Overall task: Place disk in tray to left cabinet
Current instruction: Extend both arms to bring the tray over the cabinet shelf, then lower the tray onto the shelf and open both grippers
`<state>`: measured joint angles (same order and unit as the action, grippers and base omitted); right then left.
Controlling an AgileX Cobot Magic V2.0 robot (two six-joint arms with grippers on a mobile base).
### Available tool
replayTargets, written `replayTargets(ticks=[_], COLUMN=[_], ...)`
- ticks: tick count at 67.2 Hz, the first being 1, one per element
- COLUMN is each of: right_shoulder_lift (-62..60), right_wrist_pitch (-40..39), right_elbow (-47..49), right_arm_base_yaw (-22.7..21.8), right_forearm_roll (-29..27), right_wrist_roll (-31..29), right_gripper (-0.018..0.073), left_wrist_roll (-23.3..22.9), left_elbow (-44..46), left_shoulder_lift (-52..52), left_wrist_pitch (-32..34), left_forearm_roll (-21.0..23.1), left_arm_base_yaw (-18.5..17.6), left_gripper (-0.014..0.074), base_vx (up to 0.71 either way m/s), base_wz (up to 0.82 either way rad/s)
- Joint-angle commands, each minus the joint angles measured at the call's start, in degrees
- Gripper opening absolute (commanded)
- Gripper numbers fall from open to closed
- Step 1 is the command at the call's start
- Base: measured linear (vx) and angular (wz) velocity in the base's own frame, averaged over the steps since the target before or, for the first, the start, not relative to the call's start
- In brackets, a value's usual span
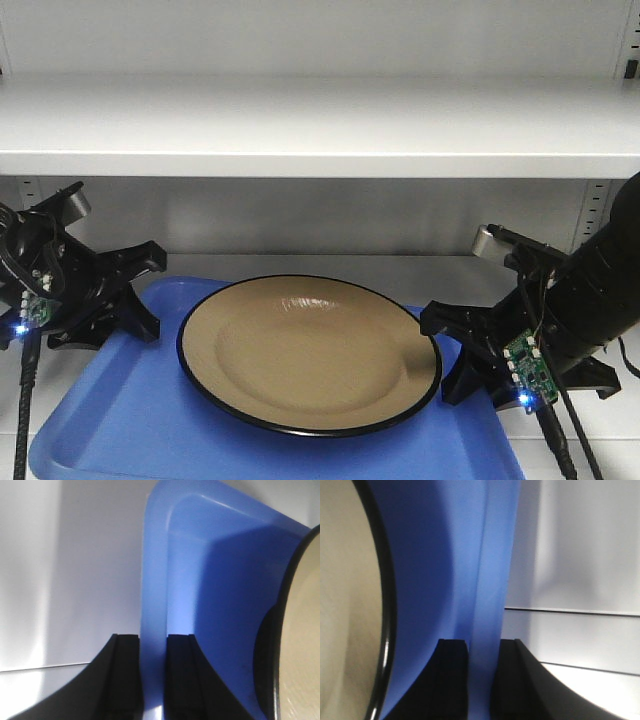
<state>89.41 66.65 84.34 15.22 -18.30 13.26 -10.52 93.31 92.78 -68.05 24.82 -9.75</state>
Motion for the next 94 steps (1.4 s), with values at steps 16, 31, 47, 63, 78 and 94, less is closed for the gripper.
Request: replayTargets(ticks=[16,31,47,63,78,94], right_shoulder_lift=[-2.8,-2.8,-2.7,-1.5,1.5,4.9], right_wrist_pitch=[-4.3,-5.3,-9.9,-12.9,-18.7,-24.6], right_elbow=[2.4,2.4,2.4,2.4,2.4,2.4], right_arm_base_yaw=[0.8,0.8,0.8,0.8,0.8,0.8], right_forearm_roll=[-7.4,-7.4,-7.1,-1.9,1.3,4.1], right_wrist_roll=[-0.7,-0.7,-0.7,-0.7,-0.7,-0.7], right_gripper=[-0.0003,-0.0003,-0.0003,-0.0003,-0.0002,0.0005], left_wrist_roll=[-1.0,-1.1,-1.0,-1.0,-1.0,-1.0], left_elbow=[2.1,2.1,2.1,1.6,1.6,1.6], left_shoulder_lift=[-2.3,-2.3,-2.3,0.0,3.9,7.1], left_wrist_pitch=[2.1,2.3,6.4,10.3,11.5,14.2], left_forearm_roll=[8.7,8.9,8.2,8.4,8.9,9.0], left_arm_base_yaw=[-1.3,-1.3,-1.3,-1.3,-1.5,-1.5], left_gripper=[-0.0001,-0.0001,-0.0001,-0.0001,-0.0001,0.0004], base_vx=[0.0,0.0,0.0,0.0,0.0,0.0], base_wz=[0.0,0.0,0.0,0.0,0.0,0.0])
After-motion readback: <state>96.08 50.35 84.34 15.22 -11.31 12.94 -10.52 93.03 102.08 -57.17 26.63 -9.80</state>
